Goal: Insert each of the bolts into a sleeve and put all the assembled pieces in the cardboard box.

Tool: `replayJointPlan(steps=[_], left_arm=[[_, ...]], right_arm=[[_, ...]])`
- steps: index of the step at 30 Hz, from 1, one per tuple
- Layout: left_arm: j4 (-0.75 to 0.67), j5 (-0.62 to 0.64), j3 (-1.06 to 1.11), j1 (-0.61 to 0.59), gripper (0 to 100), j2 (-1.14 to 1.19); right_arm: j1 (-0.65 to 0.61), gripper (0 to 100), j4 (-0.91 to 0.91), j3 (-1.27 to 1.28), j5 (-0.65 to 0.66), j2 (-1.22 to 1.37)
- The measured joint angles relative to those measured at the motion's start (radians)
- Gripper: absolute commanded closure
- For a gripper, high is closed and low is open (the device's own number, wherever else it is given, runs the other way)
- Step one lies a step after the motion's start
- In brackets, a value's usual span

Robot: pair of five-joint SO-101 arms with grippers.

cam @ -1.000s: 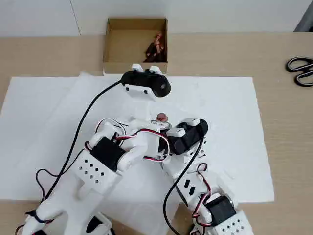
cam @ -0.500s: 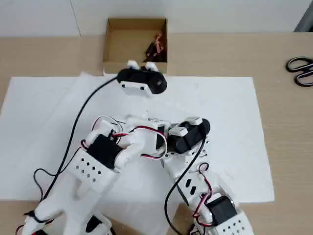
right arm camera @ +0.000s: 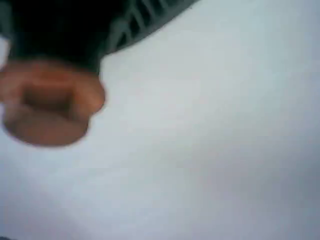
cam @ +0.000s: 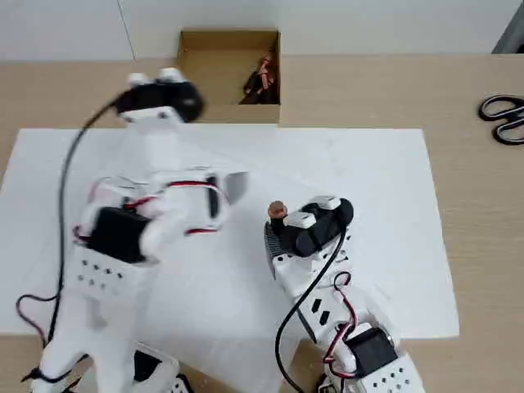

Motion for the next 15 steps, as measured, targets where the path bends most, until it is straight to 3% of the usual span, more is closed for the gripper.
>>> replayJointPlan(steps=[4, 8, 15], left_arm=[[0.118, -0.19, -0.003, -0.14, 78, 0.0], [0.149, -0.416, -0.003, -0.264, 78, 0.0], [0.149, -0.463, -0.003, -0.315, 78, 0.0]], right_arm=[[0.112, 99.5, 0.0, -0.037, 0.023, 0.002], [0.17, 99.5, 0.0, -0.158, 0.114, 0.061], [0.189, 99.5, -0.094, -0.499, 0.147, 0.465]])
